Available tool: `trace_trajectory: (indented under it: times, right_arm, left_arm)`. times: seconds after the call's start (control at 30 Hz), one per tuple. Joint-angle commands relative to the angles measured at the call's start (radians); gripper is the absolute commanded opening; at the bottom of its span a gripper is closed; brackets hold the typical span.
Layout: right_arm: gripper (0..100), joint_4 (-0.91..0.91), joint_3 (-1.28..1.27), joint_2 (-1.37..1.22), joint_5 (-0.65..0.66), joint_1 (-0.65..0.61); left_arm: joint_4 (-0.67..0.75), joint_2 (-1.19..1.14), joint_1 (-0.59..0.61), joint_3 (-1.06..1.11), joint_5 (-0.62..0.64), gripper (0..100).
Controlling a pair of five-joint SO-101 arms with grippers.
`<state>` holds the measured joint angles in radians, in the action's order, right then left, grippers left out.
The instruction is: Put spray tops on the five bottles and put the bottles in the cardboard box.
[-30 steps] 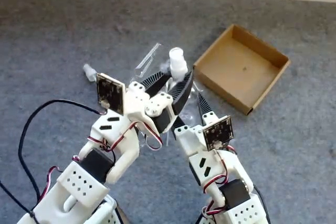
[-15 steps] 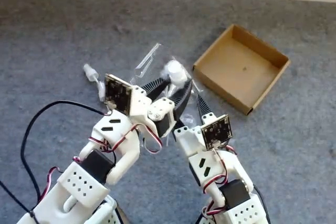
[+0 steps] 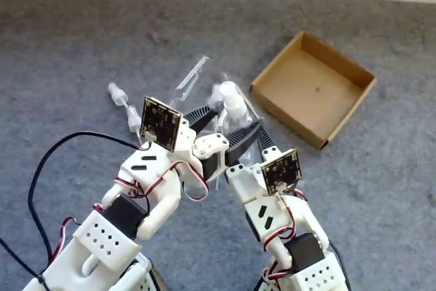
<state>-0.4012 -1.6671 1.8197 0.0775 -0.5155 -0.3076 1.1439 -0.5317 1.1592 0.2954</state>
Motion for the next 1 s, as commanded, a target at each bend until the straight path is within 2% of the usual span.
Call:
trace_trajectory:
  times: [0.0, 0.2, 0.33, 0.53, 0.73, 0.83, 0.97]
  right_arm:
    - [12.4, -0.001, -0.05, 0.018, 0.012, -0.002]
    - [12.4, 0.004, -0.088, 0.018, 0.012, -0.002]
    - [12.3, 0.004, -0.091, 0.018, 0.009, -0.002]
    - [12.3, 0.004, -0.094, 0.018, 0.012, -0.002]
    - [12.3, 0.004, -0.096, 0.018, 0.012, 0.001]
    - [12.3, 0.005, -0.094, 0.018, 0.009, 0.038]
    - [12.3, 0.005, -0.09, 0.018, 0.008, 0.097]
  left_arm:
    - [-0.13, 0.021, 0.002, -0.14, -0.011, 33]
    - [-0.379, 0.021, 0.004, -0.306, -0.011, 33]
    - [-0.539, 0.021, 0.012, -0.386, -0.011, 31]
    - [-0.712, 0.021, 0.136, -0.447, -0.014, 26]
    - [-0.824, 0.022, 0.197, -0.45, -0.012, 26]
    - [-0.83, 0.022, 0.206, -0.444, -0.012, 26]
    - [-0.914, 0.022, 0.197, -0.441, -0.012, 25]
